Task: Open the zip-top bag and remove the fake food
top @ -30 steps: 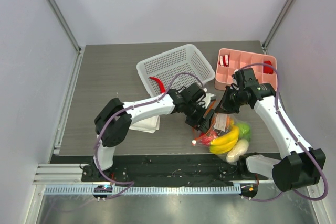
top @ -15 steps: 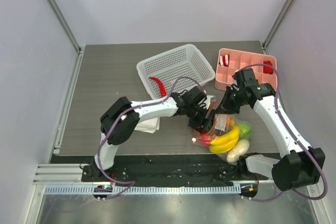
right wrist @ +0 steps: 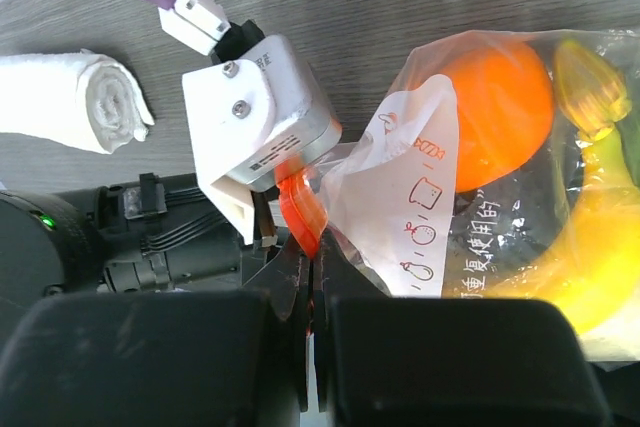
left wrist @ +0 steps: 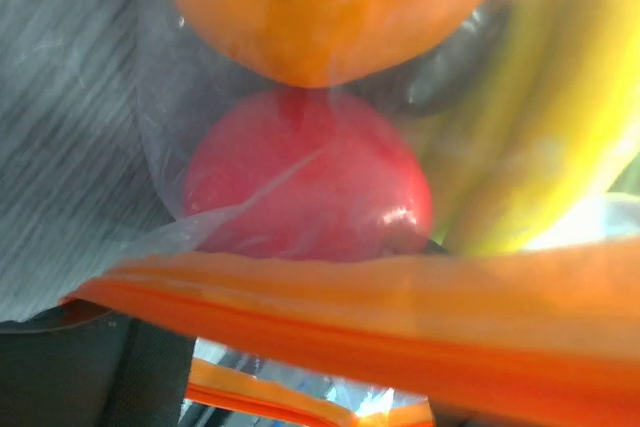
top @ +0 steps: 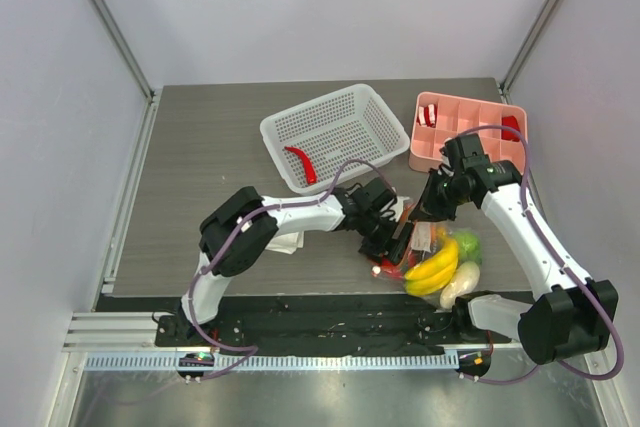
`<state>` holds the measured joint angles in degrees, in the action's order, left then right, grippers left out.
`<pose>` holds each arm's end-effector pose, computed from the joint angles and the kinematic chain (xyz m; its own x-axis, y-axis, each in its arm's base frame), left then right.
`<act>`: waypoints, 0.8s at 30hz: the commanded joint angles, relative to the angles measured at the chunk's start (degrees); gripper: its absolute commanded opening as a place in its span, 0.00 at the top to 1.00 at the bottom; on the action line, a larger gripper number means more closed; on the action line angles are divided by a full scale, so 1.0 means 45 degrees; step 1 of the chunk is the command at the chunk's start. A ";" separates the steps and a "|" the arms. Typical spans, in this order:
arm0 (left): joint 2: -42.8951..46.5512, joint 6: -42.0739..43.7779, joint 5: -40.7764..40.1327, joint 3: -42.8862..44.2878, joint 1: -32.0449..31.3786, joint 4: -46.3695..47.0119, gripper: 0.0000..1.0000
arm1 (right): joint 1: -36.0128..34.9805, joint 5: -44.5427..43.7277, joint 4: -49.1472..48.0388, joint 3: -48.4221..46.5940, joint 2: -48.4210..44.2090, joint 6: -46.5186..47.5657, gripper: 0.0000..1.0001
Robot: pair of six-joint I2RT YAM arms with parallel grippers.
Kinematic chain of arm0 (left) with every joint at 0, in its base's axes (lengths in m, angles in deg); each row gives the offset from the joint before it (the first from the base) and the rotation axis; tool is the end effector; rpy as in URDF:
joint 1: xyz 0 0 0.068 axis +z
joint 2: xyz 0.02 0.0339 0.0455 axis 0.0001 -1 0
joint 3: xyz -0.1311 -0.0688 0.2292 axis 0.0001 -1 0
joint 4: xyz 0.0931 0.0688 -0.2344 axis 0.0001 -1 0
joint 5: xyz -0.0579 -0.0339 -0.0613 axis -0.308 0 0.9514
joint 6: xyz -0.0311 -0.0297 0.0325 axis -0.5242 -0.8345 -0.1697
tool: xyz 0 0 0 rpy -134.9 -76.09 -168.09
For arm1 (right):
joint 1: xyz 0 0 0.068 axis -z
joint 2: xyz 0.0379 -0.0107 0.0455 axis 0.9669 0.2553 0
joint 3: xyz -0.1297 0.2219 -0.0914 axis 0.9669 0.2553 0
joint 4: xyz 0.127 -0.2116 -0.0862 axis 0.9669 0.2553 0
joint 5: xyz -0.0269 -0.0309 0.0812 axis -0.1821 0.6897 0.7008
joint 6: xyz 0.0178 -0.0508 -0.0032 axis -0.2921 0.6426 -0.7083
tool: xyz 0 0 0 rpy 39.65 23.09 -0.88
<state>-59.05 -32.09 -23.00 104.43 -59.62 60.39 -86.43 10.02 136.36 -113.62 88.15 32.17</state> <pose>0.2050 -0.3885 0.1593 -0.8640 0.4762 -0.1633 0.4410 0.5593 -0.7020 0.2106 0.0523 0.2839 -0.9214 0.3191 -0.2219 0.1975 0.8761 0.4398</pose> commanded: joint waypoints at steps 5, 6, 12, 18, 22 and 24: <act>0.0294 0.0270 -0.2592 0.0090 -0.0229 -0.0025 0.52 | -0.0045 0.0208 -0.0756 -0.0053 -0.0264 -0.0054 0.99; 0.0451 0.0329 -0.3233 0.0090 -0.0209 -0.0161 0.60 | -0.0045 0.0188 -0.0717 -0.0034 -0.0284 -0.0054 0.99; 0.1991 0.1032 -0.4742 -0.0319 -0.0229 -0.0962 0.85 | -0.0045 -0.0143 -0.0580 -0.0034 -0.0498 0.0278 0.99; 0.3459 0.1774 -0.5622 -0.0906 -0.0170 -0.1295 0.96 | -0.0045 -0.0065 -0.0580 -0.0014 -0.0557 0.0396 0.99; 0.4084 0.2029 -0.5759 -0.0692 -0.0093 -0.1685 0.97 | -0.0026 -0.0143 -0.0619 -0.0033 -0.0518 0.0474 0.99; 0.4241 0.2165 -0.5798 -0.0633 -0.0053 -0.1802 0.99 | -0.0026 -0.0183 -0.0639 -0.0111 -0.0499 0.0454 0.99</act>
<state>-43.12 -25.25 -46.60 100.67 -60.39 54.34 -86.41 9.78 135.05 -113.56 87.23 33.24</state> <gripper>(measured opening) 0.737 0.025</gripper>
